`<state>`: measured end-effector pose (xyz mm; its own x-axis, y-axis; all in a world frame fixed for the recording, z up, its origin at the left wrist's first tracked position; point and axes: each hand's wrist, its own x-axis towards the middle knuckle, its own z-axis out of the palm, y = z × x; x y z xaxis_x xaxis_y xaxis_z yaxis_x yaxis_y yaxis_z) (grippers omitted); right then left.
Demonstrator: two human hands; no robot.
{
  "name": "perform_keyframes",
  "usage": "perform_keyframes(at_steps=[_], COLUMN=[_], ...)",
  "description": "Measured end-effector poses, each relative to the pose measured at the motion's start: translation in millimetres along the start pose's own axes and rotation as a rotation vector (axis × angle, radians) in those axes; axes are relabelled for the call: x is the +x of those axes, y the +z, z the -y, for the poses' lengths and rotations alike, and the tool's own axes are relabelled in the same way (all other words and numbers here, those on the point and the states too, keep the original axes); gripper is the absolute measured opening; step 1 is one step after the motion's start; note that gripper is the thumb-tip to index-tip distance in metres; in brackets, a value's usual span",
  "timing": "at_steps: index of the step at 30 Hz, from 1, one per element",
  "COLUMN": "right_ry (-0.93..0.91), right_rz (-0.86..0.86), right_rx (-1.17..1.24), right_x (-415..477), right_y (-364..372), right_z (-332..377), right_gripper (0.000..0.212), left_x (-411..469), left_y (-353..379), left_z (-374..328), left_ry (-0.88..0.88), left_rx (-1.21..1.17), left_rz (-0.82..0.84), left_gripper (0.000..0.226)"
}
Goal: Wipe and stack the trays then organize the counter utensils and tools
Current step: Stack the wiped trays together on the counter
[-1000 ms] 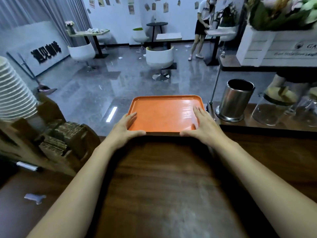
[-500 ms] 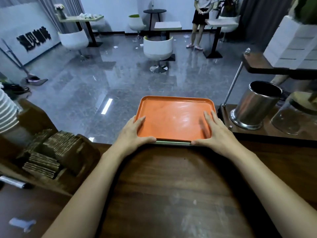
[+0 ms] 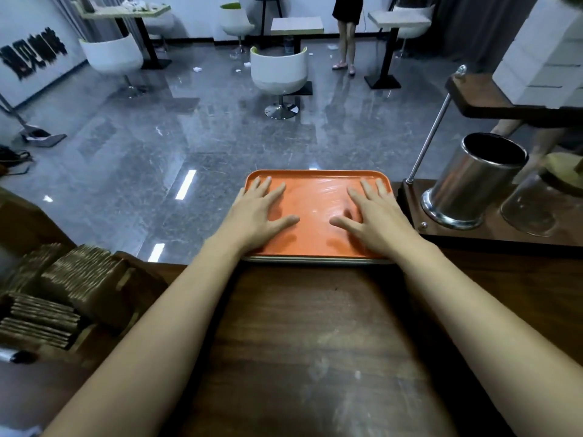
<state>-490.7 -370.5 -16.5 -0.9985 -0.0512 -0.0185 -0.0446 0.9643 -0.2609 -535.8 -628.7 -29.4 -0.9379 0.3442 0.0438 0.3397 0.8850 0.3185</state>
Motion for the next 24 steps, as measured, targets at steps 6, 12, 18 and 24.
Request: perform_keyframes(at_steps=[6, 12, 18, 24], right_ry=[0.070, 0.073, -0.008, -0.092], right_rz=[0.104, 0.109, -0.034, -0.135], right_rx=[-0.073, -0.081, 0.114, 0.363], right_x=[10, 9, -9, -78], right_y=[26, 26, 12, -7], right_z=[1, 2, 3, -7], right_gripper=[0.095, 0.094, 0.081, 0.073], left_x=[6, 10, 9, -31], left_y=[23, 24, 19, 20], left_z=[-7, -5, -11, -73], left_ry=[0.022, -0.003, -0.025, 0.071], left_rx=[0.046, 0.047, -0.010, -0.267], left_rz=[0.068, 0.077, 0.050, -0.131], left_gripper=[0.084, 0.093, 0.093, 0.075])
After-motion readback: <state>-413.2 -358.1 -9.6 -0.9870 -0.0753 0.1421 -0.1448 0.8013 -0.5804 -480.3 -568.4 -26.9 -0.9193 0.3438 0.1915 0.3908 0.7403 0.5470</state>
